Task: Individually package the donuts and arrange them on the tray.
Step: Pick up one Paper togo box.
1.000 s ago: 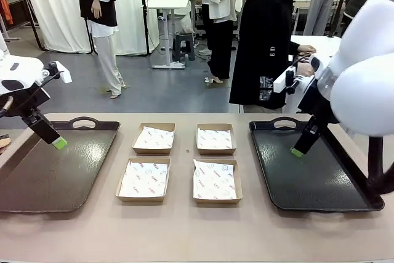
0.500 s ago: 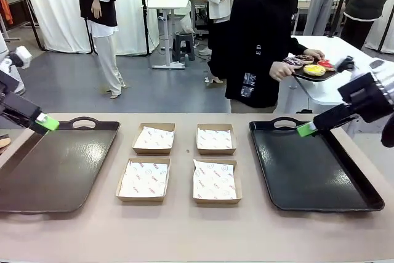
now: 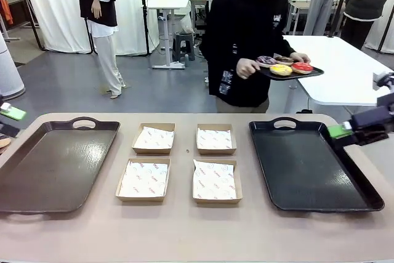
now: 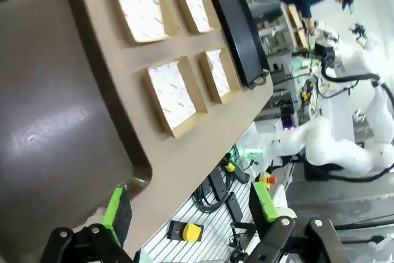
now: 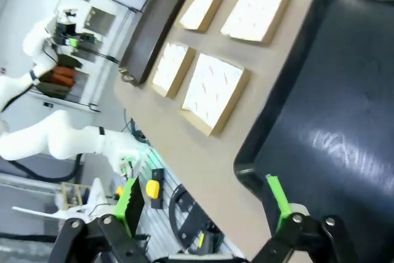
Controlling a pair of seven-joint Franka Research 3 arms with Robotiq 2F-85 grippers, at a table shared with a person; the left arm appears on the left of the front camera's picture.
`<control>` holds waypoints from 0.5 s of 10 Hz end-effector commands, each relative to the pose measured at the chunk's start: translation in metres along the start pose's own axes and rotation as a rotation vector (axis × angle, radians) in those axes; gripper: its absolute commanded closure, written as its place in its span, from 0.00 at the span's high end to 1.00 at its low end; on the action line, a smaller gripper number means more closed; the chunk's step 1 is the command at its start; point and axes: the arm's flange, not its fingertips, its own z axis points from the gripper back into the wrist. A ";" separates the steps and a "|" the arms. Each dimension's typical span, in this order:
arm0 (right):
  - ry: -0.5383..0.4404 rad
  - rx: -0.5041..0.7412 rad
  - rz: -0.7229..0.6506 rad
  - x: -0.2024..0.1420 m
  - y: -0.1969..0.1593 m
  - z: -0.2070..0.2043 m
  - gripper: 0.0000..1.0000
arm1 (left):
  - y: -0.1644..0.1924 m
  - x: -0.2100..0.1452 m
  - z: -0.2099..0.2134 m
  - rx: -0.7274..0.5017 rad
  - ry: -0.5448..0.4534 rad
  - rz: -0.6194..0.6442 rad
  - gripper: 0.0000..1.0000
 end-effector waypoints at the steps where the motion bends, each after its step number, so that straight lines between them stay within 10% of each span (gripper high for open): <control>1: -0.019 0.015 -0.014 -0.011 -0.010 0.029 1.00 | 0.017 -0.008 0.029 -0.071 -0.095 0.014 1.00; 5: -0.104 0.116 -0.024 -0.036 -0.032 0.065 1.00 | 0.059 -0.040 0.074 -0.220 -0.157 0.039 1.00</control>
